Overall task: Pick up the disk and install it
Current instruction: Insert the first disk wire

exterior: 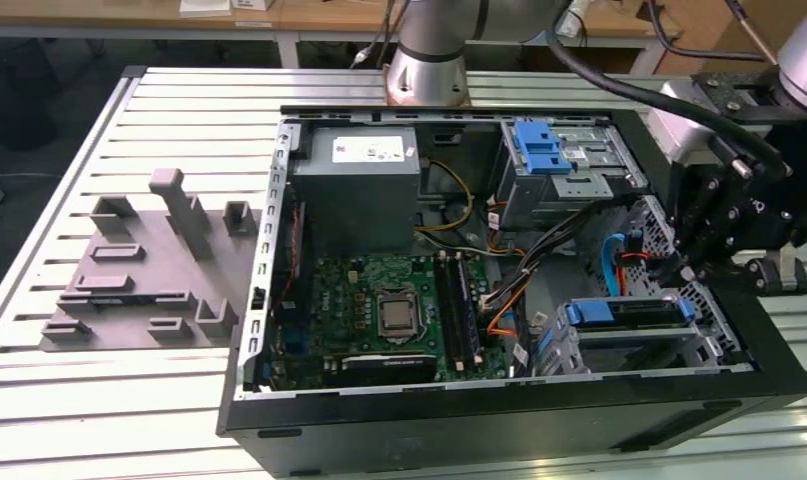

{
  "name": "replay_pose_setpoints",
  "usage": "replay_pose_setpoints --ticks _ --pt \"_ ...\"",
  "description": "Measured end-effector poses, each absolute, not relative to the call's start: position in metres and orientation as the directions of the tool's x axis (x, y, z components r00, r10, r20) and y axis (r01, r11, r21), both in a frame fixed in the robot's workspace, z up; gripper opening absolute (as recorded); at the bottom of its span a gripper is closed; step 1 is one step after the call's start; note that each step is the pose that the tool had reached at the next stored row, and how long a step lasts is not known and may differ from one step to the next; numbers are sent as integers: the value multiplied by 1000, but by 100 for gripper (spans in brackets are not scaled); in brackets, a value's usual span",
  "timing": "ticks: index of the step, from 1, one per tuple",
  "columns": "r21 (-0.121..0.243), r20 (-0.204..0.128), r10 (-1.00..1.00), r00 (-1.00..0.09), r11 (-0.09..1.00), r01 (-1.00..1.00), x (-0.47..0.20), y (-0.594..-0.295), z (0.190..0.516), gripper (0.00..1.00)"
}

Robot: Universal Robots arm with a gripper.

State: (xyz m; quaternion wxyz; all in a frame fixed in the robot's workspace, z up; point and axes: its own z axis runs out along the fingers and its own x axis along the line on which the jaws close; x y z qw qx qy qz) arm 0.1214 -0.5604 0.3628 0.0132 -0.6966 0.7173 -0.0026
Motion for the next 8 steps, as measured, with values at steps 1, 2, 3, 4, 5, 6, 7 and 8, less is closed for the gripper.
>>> replay_pose_setpoints --ticks 1,2,3,4,5,6,7,8 --pt "-29 -15 -999 -30 30 -999 121 -558 364 11" --pt "-35 -15 -999 -30 30 -999 121 -556 365 11" --pt "-41 -15 -999 -30 31 -999 121 -553 366 11" --pt "-45 -15 -999 -30 31 -998 121 -550 366 11" --pt "-48 -14 -999 -31 31 -998 121 -547 366 11" --pt "-49 -13 -999 -31 32 -998 122 -544 366 11" --pt "-49 -13 -999 -32 32 -998 121 -542 366 11" --pt "-49 -14 -999 -32 33 -998 121 -542 366 11"
